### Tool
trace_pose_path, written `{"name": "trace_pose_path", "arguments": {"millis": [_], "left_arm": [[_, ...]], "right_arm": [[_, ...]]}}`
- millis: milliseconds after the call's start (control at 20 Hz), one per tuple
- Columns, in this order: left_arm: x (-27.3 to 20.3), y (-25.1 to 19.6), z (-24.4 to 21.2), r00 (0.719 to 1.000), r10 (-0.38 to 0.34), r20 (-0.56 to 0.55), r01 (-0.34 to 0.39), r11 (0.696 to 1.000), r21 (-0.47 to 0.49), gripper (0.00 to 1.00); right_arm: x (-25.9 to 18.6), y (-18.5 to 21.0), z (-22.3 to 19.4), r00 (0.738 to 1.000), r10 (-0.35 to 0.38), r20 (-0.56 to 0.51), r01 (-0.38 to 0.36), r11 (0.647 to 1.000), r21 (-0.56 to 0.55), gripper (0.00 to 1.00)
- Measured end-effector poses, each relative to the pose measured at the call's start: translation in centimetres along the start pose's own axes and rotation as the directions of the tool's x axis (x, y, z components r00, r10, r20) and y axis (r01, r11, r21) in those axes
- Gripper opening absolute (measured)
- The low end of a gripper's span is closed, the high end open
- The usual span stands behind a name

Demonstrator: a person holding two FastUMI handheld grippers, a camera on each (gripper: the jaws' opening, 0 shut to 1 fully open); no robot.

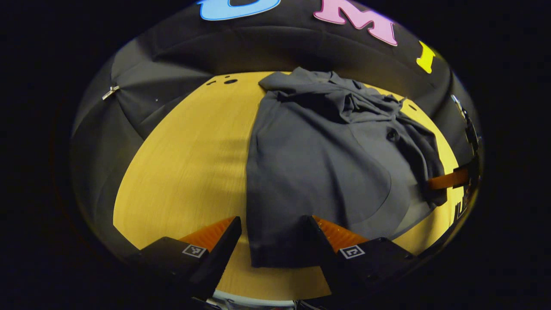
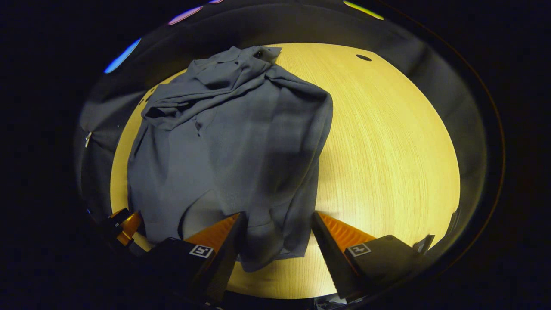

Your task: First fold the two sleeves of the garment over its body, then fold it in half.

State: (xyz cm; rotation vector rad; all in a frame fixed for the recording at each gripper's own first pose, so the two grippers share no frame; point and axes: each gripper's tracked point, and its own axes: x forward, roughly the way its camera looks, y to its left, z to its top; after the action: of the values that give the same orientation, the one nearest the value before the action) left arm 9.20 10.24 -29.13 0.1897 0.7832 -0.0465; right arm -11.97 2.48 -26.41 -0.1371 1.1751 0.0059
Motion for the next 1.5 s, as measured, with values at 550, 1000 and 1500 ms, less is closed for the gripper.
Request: {"name": "trace_pose_path", "arguments": {"millis": [550,1000,1500], "left_arm": [[0.6,-3.5,0.1,0.997,-0.076,0.035,0.071,0.989,0.126,0.27],[-0.1,-4.4,3.0,0.988,-0.149,0.033,0.147,0.988,0.052,0.06],[-5.6,-6.2,11.0,0.954,-0.221,0.204,0.227,0.974,-0.008,0.06]], "right_arm": [[0.3,1.6,0.3,0.994,0.092,-0.053,-0.095,0.994,-0.052,0.15],[-0.4,1.9,0.6,0.977,0.209,-0.036,-0.209,0.978,-0.019,0.06],[-5.4,3.1,5.1,0.962,0.251,0.108,-0.250,0.968,-0.021,0.06]]}}
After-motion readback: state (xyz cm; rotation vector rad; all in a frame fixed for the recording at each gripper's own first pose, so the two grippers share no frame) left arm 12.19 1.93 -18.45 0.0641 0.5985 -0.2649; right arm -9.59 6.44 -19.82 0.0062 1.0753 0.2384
